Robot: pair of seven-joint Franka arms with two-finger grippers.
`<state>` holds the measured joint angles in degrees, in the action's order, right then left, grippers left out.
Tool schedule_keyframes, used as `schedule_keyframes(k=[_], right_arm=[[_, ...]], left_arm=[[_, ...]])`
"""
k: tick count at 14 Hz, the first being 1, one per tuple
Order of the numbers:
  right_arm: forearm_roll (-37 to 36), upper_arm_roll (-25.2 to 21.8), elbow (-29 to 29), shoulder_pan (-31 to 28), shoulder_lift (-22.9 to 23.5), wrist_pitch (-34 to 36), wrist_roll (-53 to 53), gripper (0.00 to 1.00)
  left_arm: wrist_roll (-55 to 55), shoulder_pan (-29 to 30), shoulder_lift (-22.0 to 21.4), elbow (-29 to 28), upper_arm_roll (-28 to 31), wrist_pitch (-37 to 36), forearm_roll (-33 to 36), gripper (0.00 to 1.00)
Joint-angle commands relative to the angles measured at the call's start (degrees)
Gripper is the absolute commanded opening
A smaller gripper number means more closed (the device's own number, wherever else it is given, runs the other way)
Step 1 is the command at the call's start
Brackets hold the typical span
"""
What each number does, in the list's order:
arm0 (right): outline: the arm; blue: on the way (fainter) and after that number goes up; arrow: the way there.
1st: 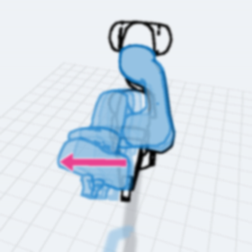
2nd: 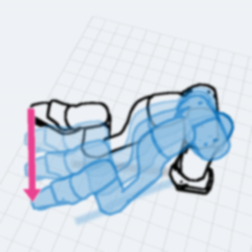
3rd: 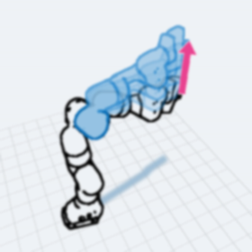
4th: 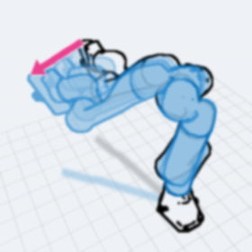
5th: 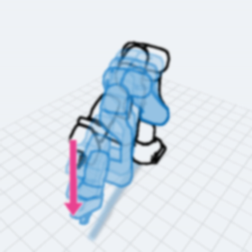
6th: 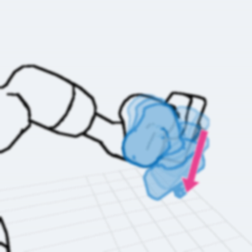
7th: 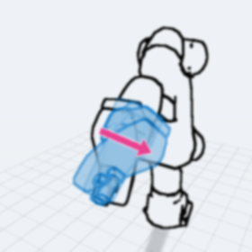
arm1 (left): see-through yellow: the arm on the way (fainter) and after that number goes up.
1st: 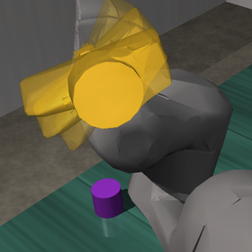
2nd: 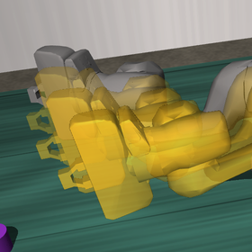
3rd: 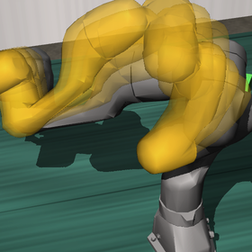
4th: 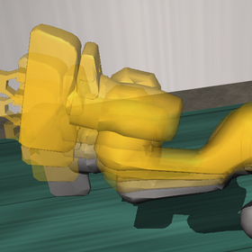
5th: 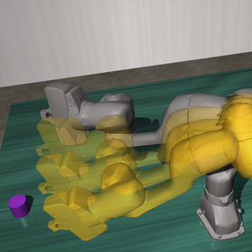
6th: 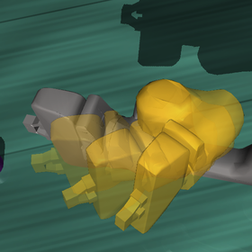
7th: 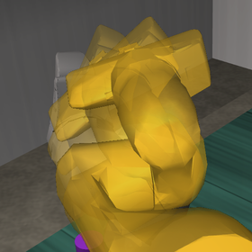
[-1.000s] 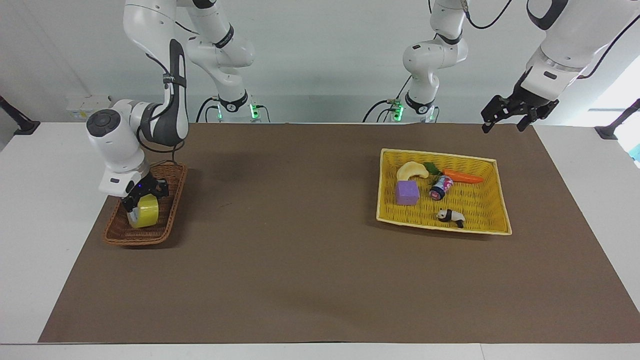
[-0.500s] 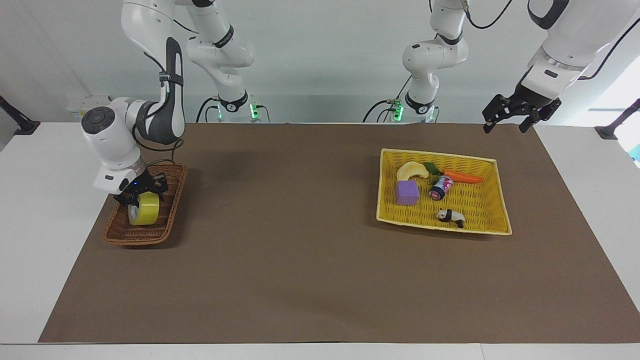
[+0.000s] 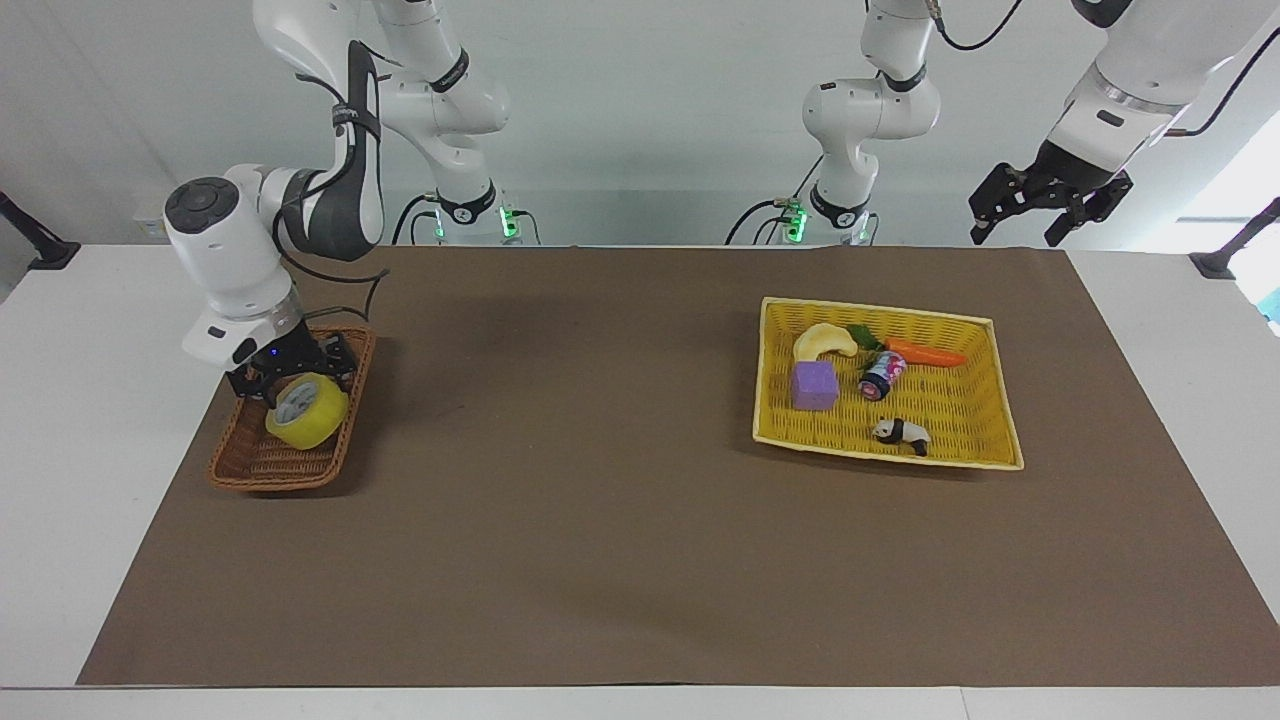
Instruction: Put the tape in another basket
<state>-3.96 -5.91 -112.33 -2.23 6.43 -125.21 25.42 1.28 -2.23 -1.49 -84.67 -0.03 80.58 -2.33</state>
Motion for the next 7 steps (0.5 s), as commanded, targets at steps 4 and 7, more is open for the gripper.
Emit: schedule_keyframes(k=[4, 7], right_arm=[[-0.08, 1.69, 4.92, 3.37, -0.36, 2.33, -21.26, 1.0], [-0.08, 1.52, 6.41, 5.57, -2.9, 7.59, -26.9, 1.0]], left_arm=[[1.44, -0.67, -0.01, 1.18, 1.44, -1.3, 1.37, 1.0], [1.44, -0.58, -0.01, 1.18, 1.44, -1.22, 1.28, 1.0]])
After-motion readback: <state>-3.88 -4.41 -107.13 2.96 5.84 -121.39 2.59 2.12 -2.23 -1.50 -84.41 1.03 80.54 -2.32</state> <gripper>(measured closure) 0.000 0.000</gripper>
